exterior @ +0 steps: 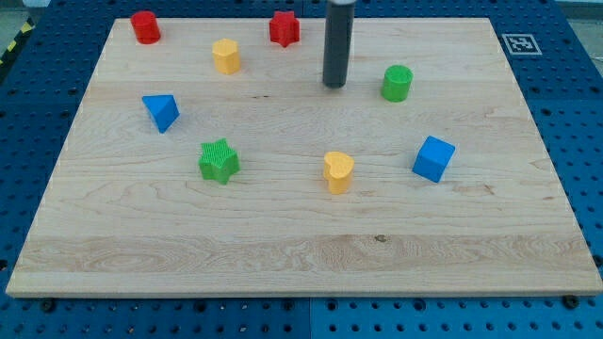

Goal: Push the yellow heart towards the blue cube

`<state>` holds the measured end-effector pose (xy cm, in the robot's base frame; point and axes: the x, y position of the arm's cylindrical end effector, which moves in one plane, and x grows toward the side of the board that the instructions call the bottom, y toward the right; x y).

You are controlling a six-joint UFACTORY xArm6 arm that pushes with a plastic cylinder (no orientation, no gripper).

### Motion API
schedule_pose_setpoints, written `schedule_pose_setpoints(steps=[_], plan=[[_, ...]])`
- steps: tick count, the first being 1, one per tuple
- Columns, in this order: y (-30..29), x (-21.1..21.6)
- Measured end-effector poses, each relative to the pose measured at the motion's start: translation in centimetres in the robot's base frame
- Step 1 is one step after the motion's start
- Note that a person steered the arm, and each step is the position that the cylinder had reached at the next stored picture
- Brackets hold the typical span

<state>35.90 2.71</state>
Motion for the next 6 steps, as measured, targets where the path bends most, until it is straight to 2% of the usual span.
schedule_pose_setpoints(steps=[1, 2, 4, 5, 6], plan=[[-4.9, 5.4], [-7.8, 7.7], [-7.7, 12.8], [-7.0, 13.0], [-3.5, 16.0]])
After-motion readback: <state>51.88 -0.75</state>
